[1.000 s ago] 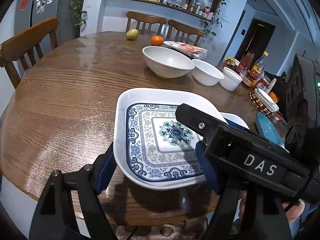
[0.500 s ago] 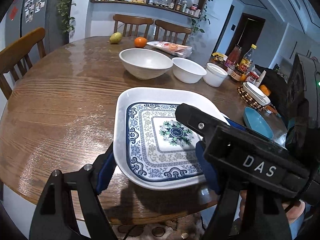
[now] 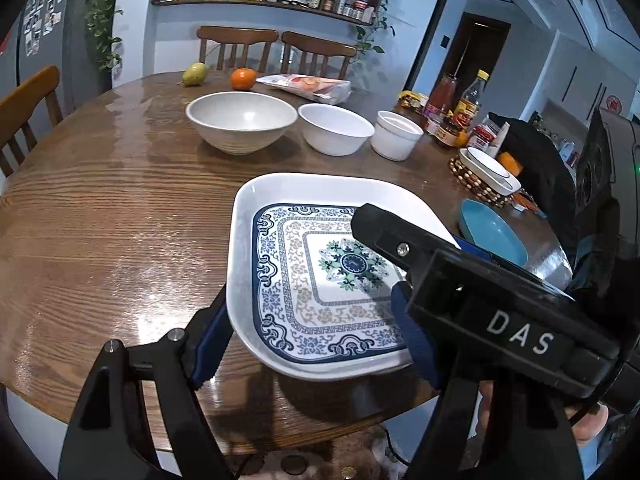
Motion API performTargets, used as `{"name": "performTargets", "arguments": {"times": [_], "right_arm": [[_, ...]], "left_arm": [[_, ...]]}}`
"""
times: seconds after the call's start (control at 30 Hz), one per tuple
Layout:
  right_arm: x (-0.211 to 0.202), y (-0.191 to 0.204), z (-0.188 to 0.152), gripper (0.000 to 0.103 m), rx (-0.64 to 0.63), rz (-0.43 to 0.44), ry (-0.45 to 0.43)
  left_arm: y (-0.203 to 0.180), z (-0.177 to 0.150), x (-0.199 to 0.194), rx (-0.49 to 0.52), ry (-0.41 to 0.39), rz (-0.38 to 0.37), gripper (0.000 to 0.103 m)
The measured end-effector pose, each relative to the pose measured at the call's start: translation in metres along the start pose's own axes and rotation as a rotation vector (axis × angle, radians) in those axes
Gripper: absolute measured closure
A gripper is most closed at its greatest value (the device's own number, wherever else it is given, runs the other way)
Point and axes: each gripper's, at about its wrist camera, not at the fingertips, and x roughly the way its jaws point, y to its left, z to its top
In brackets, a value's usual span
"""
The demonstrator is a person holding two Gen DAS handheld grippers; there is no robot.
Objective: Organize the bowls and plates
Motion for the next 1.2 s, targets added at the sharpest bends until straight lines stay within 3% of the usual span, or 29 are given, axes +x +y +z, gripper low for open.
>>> {"name": "performTargets", "arguments": {"times": [0.5, 1.2], "right_arm": [[-0.008, -0.031, -0.005, 0.016, 0.028, -0.052, -0.001], [-0.003, -0.046, -0.015, 0.016, 0.033, -0.102, 0.037]], "left_arm": [[-0.027, -0.002, 0.019, 0.044, 0.054, -0.02, 0.028], [-0.039, -0.008, 0.035, 0.084, 0.116, -0.006, 0.028]]}}
